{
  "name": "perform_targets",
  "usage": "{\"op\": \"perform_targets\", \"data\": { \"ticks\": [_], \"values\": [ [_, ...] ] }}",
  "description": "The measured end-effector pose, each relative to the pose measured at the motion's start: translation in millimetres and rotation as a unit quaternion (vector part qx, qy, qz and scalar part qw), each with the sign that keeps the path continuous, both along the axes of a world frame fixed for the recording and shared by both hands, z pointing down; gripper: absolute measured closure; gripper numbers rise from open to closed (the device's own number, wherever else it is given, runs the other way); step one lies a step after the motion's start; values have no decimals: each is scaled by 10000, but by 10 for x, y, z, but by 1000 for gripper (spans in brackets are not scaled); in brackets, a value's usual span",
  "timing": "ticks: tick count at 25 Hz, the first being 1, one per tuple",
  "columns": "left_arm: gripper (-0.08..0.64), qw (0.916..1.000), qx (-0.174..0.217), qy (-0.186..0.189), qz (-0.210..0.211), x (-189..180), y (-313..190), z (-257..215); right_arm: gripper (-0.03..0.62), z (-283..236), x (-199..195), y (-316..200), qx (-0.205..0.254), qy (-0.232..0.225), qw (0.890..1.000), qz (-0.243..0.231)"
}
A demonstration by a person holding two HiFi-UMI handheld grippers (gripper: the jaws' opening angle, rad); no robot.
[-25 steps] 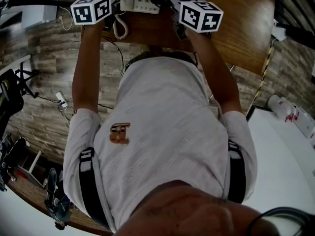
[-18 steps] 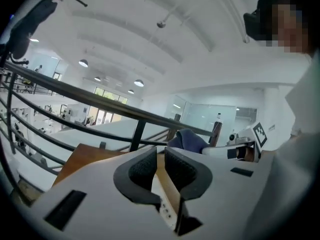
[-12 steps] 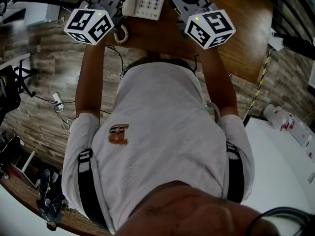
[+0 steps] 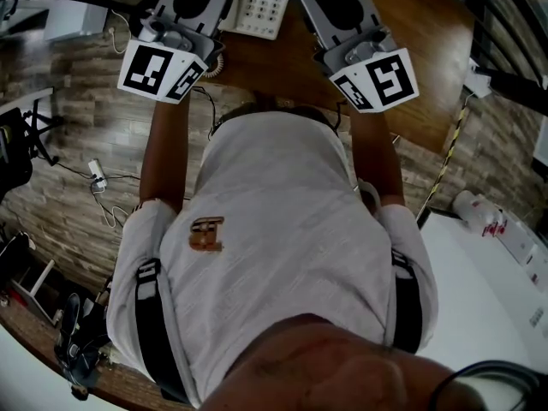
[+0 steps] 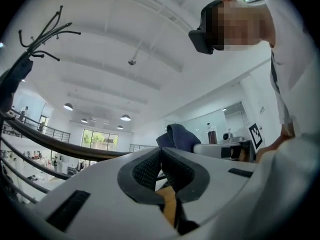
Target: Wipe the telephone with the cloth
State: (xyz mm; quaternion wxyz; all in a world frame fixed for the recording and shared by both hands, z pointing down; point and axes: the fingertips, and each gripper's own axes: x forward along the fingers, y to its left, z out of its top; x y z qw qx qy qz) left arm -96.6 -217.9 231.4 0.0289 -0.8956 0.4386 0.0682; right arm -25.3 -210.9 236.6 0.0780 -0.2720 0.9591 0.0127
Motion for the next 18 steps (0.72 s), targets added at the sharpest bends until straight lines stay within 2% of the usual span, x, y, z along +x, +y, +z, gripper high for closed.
{"op": "perform_targets", "data": {
  "ticks": [18],
  "values": [
    [541,9999,117,3,-93,40,129,-36,532,11,-18,153,96,-206,9995,-222]
  ]
}}
